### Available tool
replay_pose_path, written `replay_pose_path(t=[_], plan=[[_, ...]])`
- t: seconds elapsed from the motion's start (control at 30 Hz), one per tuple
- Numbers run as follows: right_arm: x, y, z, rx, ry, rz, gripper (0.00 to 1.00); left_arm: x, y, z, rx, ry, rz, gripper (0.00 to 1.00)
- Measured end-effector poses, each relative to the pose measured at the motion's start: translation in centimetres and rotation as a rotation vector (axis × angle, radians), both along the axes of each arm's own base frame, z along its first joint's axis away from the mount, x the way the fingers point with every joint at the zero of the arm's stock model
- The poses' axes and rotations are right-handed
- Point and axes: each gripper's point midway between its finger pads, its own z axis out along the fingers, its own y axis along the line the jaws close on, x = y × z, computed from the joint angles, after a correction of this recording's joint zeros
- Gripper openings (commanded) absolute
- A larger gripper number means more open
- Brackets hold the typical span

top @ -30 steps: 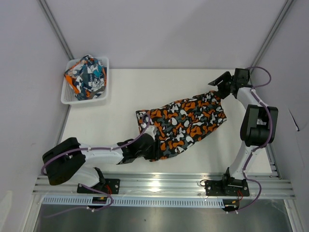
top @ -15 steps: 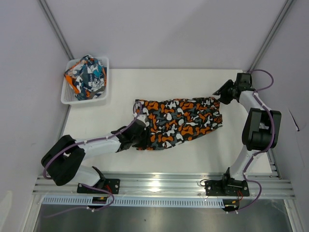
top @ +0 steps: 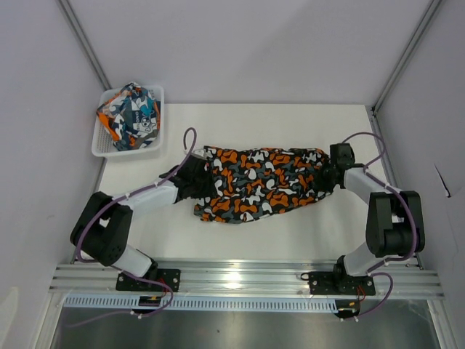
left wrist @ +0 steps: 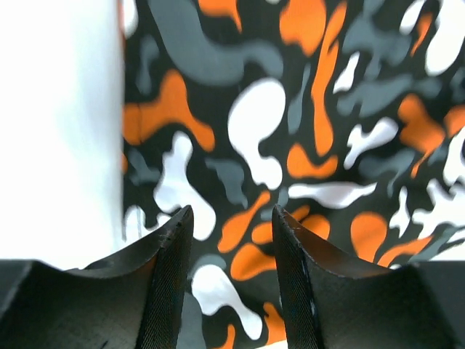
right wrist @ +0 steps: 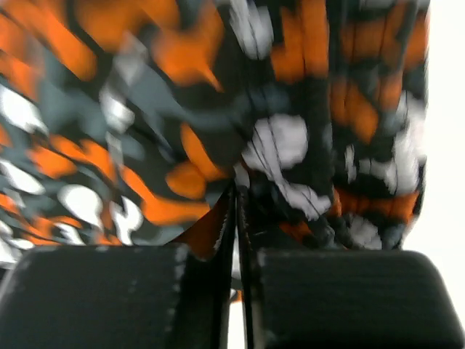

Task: Fold and stack the shorts

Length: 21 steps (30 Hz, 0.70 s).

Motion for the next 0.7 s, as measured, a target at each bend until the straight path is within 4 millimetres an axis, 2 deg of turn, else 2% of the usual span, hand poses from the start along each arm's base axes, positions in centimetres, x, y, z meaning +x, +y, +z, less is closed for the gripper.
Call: replay_pose_path(t=[0.07,0.17,0.33,0.53,0.63,0.7], plan=[[-1.8,0.4,-1.5,-0.023,0.041,0.005,0.0,1.0,0.3,0.7,-0.005,-0.017,0.013,0.51],[-4.6,-0.3,-3.2,-0.052,0.084,-0.034,0.0,1.8,0.4,1.7,-0.006,-0.03,0.022,0.51],[-6.9,-0.9,-3.2,-0.099,0.064,-0.084,0.0,3.5,-0.3,3.6,-0.019,-0.063,0.018,0.51],[-8.9,-0.4,-3.0,-0.102,0.055,-0.076,0.01,5.6,-1.6,5.3,-0.031,-0.09,-0.003,0.51],[-9.6,1.1,-2.4,-0.094,0.041,-0.023,0.02,6.3,-2.1,6.1,-0.04,-0.102,-0.011,0.51],[-10.1,2.9,-2.0,-0.076,0.029,0.046,0.06,6.7,-2.3,6.4,-0.041,-0.11,-0.018,0.51]])
